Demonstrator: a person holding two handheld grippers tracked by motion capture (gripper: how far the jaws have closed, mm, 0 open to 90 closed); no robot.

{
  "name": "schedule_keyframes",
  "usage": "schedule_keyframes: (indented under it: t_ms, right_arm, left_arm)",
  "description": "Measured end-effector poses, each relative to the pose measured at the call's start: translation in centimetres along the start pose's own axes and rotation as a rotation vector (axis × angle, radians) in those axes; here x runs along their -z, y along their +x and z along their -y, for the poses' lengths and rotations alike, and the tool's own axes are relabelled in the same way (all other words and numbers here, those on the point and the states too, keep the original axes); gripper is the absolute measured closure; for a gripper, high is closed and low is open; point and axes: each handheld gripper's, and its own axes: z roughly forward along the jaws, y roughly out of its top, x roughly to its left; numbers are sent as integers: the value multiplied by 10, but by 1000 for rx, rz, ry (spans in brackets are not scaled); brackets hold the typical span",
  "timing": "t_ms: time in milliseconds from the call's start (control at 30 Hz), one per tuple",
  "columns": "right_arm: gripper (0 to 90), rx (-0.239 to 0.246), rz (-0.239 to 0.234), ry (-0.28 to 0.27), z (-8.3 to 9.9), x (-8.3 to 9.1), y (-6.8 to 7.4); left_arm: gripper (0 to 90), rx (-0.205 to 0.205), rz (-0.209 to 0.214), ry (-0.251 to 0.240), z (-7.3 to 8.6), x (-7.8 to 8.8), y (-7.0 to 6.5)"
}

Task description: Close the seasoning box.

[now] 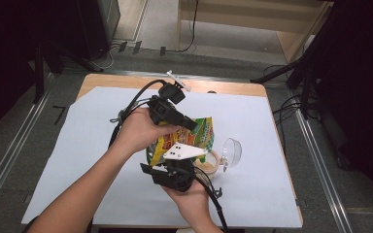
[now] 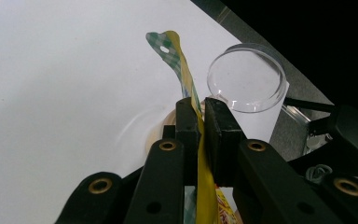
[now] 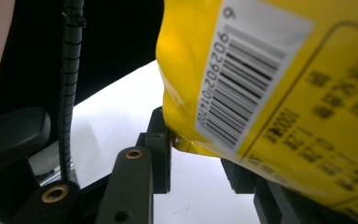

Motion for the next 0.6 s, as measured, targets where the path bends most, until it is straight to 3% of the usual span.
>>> schedule_keyframes:
  t_ms: [600]
  right_arm:
    - [675, 20, -7, 7, 3, -2, 1]
  left_arm:
    - [851, -4, 3, 0, 4, 1, 0]
